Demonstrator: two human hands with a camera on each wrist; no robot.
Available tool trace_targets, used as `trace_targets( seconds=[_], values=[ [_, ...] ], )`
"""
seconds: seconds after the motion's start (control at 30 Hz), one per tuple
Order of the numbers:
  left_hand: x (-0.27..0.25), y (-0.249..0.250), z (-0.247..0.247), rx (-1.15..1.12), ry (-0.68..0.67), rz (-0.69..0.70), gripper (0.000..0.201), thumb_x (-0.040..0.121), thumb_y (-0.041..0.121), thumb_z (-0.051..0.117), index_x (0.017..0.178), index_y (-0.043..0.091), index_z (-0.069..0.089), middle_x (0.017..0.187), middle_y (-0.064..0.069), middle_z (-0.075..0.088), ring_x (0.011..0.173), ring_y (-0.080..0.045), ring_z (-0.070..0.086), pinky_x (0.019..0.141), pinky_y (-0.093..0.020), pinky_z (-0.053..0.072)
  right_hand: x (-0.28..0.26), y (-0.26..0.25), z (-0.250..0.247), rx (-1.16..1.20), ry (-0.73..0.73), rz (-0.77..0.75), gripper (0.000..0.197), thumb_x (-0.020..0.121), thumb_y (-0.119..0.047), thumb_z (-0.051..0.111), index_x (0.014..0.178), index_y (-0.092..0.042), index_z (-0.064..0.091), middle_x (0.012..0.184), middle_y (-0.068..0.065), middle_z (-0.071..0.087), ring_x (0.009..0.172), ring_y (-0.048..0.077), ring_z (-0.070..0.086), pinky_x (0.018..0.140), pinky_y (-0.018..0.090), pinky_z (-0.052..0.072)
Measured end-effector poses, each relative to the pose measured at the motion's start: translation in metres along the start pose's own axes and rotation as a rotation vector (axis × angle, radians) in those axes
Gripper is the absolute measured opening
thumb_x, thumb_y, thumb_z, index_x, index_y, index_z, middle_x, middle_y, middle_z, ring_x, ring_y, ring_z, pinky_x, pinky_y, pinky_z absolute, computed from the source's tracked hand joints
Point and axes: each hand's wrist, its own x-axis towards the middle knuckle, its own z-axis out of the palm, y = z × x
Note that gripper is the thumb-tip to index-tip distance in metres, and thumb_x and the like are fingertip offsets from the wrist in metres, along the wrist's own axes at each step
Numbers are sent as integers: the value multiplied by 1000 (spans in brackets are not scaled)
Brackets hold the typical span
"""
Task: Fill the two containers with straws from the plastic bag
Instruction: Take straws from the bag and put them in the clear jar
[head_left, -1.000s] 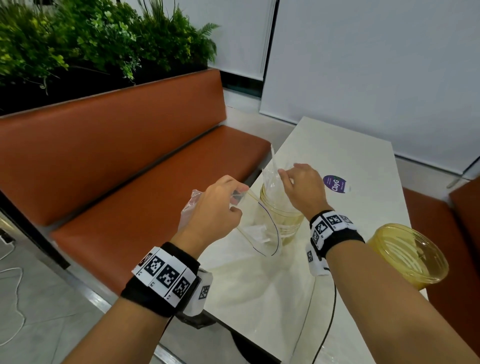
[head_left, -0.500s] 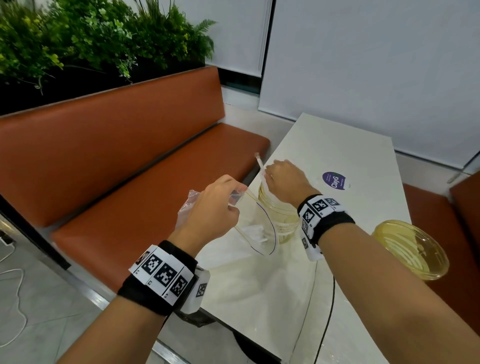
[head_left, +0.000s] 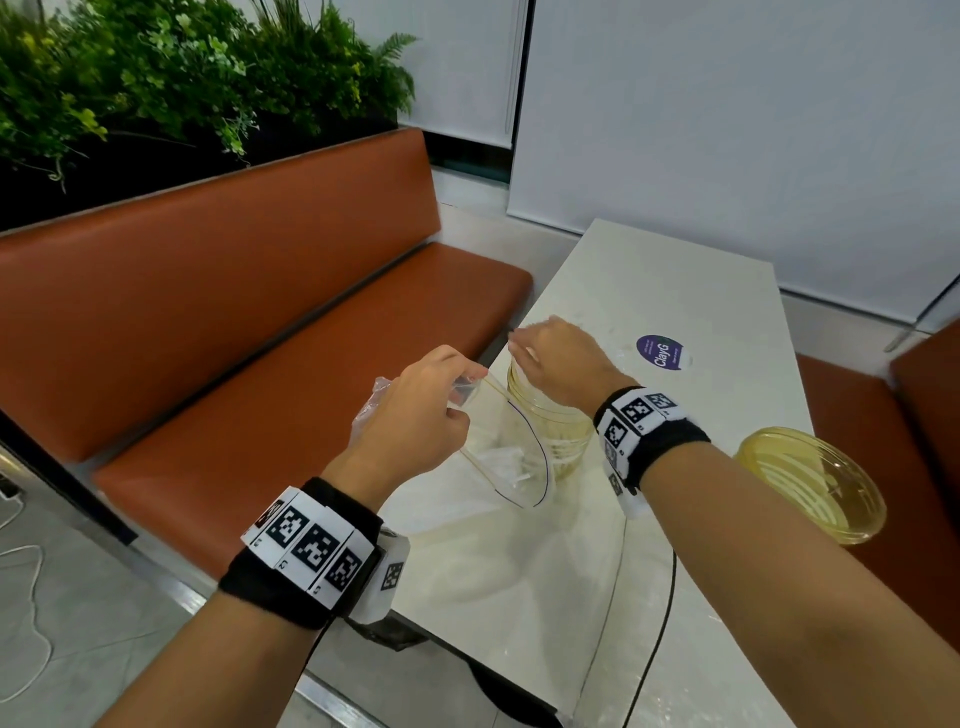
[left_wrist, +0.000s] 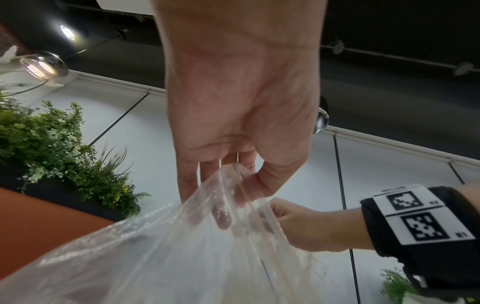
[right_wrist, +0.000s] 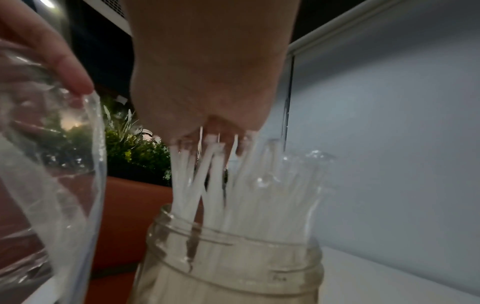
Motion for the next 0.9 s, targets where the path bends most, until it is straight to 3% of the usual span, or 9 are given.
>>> trace_targets(
  seconds=[0.1, 0.2, 0.27, 0.33, 0.4, 0.5, 0.63, 0.77, 0.9],
  values=[
    [1, 0, 0, 4, -21, -9, 55, 79, -5, 61, 125, 26, 64, 114, 19, 54, 104, -6, 60, 86, -31, 57, -2, 14, -2, 59, 248, 203, 38, 102, -29, 46, 120, -6, 70, 120, 11, 69, 114, 31, 61, 101, 42, 47],
    [1, 0, 0, 31, -42, -16, 60, 77, -5, 62, 128, 26, 62, 118, 18, 53, 108, -9, 57, 88, -35, 57, -12, 18, 0, 7, -87, 402, 49, 107, -37, 34, 122, -3, 65, 129, 12, 62, 125, 32, 53, 107, 44, 37],
    [1, 0, 1, 54, -51, -22, 62, 77, -5, 61, 130, 27, 60, 118, 20, 52, 108, -10, 56, 89, -38, 56, -18, 17, 2, -20, -40, 420, 48, 105, -41, 35, 128, -9, 63, 135, 8, 60, 135, 30, 45, 117, 50, 23],
    [0, -1, 3, 80, -55, -31, 63, 76, -2, 58, 130, 31, 58, 117, 24, 50, 108, -10, 57, 95, -45, 53, -22, -1, -8, 35, 314, 326, 35, 101, -40, 47, 105, -15, 71, 106, 5, 69, 105, 26, 61, 100, 43, 41],
    [-2, 0, 6, 103, -59, -28, 61, 74, 2, 52, 124, 37, 56, 114, 26, 49, 103, -10, 60, 97, -50, 50, -26, -30, -19, 179, 471, 162, 35, 98, -32, 56, 66, -19, 59, 65, -3, 58, 61, 17, 52, 62, 30, 39],
    [-3, -1, 8, 121, -52, -62, 44, 73, 2, 51, 99, 36, 56, 106, 19, 49, 88, -11, 61, 86, -45, 54, -32, -69, -24, 408, 197, 52, 46, 100, -24, 53, 54, -27, 55, 47, -10, 51, 42, 13, 49, 49, 31, 44],
    [-8, -7, 8, 109, -25, -86, 61, 76, -5, 58, 123, 34, 61, 115, 24, 50, 101, -9, 58, 87, -37, 55, -41, -64, 3, 643, -144, 189, 37, 97, -29, 58, 73, -8, 77, 62, -6, 70, 58, 19, 68, 66, 41, 59],
    [-12, 2, 3, 98, -53, -53, 65, 78, -12, 56, 131, 25, 62, 123, 18, 53, 100, -4, 55, 70, -4, 35, -49, -75, 21, 328, -488, 126, 40, 95, -39, 64, 131, -22, 66, 129, 0, 65, 116, 21, 62, 100, 36, 50],
    [-12, 4, 7, 32, -36, -31, 63, 81, -12, 58, 133, 23, 61, 127, 17, 53, 108, -6, 59, 66, 5, 34, -50, -88, 32, -17, -630, 7, 41, 100, -37, 56, 136, -17, 55, 129, 8, 59, 119, 28, 56, 95, 38, 45]
  ],
)
